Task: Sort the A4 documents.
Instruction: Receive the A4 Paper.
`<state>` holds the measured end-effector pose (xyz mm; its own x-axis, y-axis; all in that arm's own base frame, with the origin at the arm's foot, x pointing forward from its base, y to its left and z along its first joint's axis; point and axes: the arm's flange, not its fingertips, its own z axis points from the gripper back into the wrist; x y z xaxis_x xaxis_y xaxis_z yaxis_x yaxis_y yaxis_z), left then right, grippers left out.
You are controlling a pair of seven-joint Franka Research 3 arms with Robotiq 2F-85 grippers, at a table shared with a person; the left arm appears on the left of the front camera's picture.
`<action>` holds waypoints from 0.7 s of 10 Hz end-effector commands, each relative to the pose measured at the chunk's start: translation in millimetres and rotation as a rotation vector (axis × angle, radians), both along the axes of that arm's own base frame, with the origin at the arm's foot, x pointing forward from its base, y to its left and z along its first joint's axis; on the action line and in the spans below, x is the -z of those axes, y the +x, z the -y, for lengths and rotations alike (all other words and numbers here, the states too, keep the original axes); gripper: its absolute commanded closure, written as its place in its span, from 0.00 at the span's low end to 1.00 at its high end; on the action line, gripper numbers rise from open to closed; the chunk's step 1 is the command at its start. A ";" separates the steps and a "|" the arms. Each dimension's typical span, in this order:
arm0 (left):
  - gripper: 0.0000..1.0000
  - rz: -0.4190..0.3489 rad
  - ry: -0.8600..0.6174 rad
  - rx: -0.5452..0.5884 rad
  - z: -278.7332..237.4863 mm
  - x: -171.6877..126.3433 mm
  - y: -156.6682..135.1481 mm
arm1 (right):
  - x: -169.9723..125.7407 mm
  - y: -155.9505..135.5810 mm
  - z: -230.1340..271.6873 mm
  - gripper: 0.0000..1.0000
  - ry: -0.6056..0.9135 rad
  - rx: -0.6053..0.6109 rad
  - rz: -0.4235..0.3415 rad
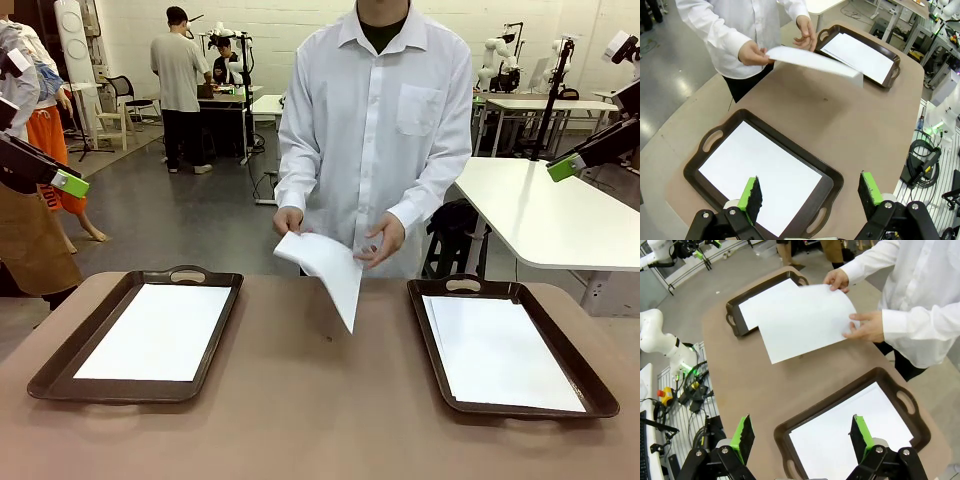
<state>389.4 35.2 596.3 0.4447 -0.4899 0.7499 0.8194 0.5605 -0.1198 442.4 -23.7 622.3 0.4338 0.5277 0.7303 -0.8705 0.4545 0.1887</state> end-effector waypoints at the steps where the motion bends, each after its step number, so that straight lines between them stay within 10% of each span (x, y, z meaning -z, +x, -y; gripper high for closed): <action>1: 0.00 0.001 0.003 0.000 1.0 -0.3 -0.5 | -0.5 0.6 0.4 0.00 0.000 -0.003 0.001; 7: 0.00 0.001 0.003 0.000 1.0 -0.3 -0.5 | -0.5 0.6 0.4 0.00 0.000 -0.003 0.001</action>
